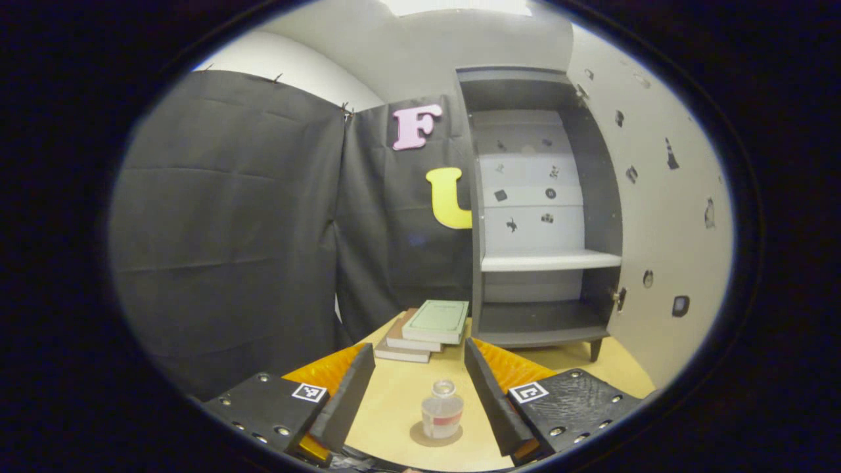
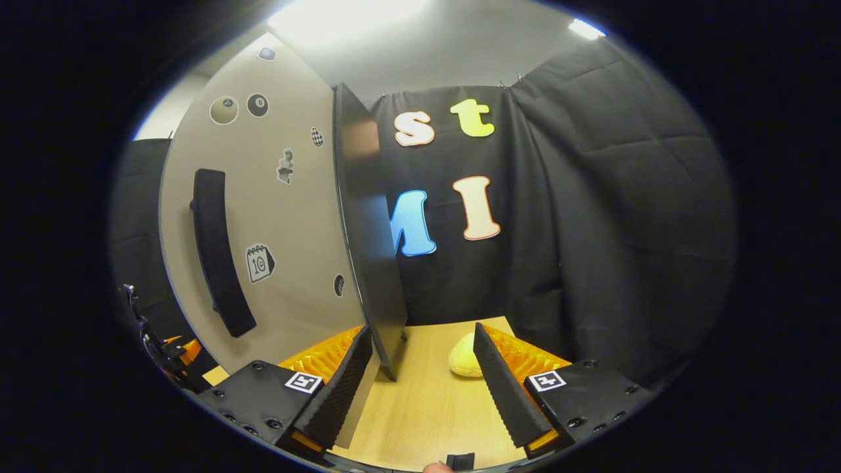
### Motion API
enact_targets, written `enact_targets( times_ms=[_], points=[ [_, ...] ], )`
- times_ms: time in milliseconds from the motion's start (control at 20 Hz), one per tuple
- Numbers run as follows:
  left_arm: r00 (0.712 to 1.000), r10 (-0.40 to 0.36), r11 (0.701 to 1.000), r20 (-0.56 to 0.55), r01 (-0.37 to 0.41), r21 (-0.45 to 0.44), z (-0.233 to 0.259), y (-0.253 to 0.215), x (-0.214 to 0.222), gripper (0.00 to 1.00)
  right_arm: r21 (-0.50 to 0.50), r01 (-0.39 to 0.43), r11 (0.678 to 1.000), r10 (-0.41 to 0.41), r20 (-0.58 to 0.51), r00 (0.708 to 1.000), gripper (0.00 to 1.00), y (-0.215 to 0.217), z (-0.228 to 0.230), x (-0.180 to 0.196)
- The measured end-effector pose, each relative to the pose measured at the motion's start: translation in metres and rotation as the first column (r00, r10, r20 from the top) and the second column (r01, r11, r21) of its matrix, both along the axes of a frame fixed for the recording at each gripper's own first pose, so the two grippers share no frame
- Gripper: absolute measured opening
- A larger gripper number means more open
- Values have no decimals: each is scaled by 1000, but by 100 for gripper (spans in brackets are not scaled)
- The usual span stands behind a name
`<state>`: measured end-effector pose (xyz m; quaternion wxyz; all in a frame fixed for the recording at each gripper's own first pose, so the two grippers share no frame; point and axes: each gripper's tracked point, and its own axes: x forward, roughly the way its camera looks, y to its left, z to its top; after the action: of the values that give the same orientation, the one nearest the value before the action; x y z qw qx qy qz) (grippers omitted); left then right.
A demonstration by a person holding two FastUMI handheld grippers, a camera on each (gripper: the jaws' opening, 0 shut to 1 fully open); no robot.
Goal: Open the cabinet door with the right hand, grasp the bottle in the cabinet with the left hand and place it on the coaster, then close the cabinet door with the right hand.
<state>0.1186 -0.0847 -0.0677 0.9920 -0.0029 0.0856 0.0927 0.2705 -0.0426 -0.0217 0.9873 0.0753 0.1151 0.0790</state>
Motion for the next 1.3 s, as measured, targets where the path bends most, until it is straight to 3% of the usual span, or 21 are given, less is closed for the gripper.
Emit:
enact_targets(
  times_ms=[200, 350, 500, 600, 850, 1300],
  points=[
    [1000, 11, 999, 21, -12, 49, 46, 17, -10, 82, 8, -36, 999, 36, 49, 998, 98, 15, 30, 5],
    [999, -11, 999, 51, 9, 34, 65, 18, -11, 82, 5, -52, 999, 51, 77, 996, 98, 32, 48, 8],
    [998, -10, 1000, 54, 10, 1, 69, 33, -11, 82, -25, -60, 998, 62, 89, 994, 98, 51, 59, 6],
    [997, -9, 1000, 74, 10, -11, 77, 47, -8, 82, -65, -61, 996, 67, 95, 993, 92, 62, 62, 5],
    [996, -27, 1000, 84, 26, 12, 84, 84, 9, 82, -194, 36, 980, -11, 126, 992, 91, 66, 71, 0],
    [996, -48, 999, 79, 48, 0, 75, 130, 26, 82, -166, -2, 986, 17, 84, 996, 92, 115, 69, -4]
  ],
)
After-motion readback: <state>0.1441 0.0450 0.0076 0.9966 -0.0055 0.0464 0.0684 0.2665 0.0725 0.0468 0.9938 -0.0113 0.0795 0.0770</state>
